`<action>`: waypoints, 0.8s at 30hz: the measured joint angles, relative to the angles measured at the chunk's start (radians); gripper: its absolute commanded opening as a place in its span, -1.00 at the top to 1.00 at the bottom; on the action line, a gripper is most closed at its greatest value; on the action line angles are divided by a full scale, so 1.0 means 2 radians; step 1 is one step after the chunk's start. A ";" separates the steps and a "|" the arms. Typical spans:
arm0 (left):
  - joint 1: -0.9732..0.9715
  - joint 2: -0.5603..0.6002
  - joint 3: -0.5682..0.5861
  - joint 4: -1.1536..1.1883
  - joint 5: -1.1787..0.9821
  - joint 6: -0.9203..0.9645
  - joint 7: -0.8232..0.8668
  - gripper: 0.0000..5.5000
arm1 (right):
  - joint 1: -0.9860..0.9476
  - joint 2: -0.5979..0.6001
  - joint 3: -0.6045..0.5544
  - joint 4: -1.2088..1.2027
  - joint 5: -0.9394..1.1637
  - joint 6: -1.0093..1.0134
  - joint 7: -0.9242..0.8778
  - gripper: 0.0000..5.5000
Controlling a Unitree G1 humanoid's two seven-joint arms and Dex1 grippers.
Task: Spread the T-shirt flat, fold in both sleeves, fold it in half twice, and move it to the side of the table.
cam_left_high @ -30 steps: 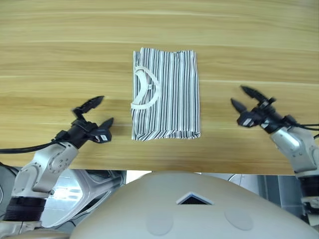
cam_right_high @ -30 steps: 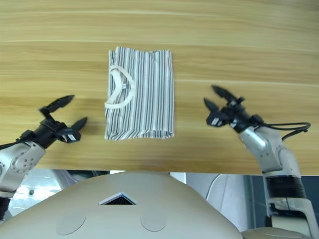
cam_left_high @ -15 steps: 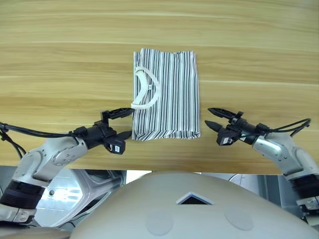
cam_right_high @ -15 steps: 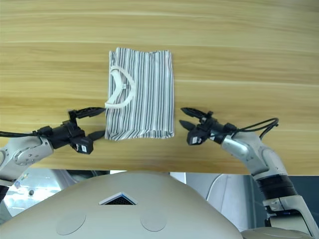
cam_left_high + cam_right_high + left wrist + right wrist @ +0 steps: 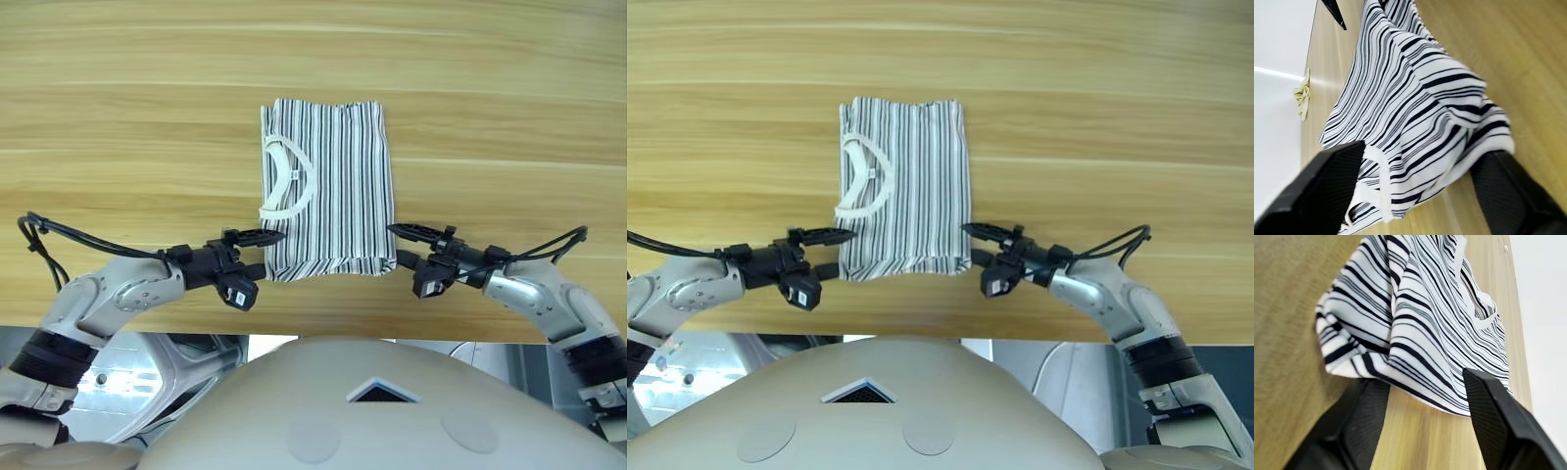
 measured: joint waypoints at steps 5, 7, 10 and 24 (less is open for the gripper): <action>-0.002 0.001 -0.015 0.003 -0.011 0.002 -0.017 0.20 | 0.001 -0.014 0.008 -0.010 0.012 -0.009 0.016 0.03; -0.005 0.001 -0.018 0.004 -0.011 0.002 -0.024 0.30 | 0.000 -0.016 0.010 -0.011 0.014 -0.010 0.022 0.03; -0.008 0.001 -0.023 0.007 -0.013 0.002 -0.029 0.49 | 0.005 -0.039 0.010 -0.020 0.025 -0.019 0.040 0.03; -0.020 0.000 -0.035 0.019 -0.016 0.002 -0.035 0.99 | -0.022 -0.029 0.019 0.005 0.035 -0.021 0.042 0.03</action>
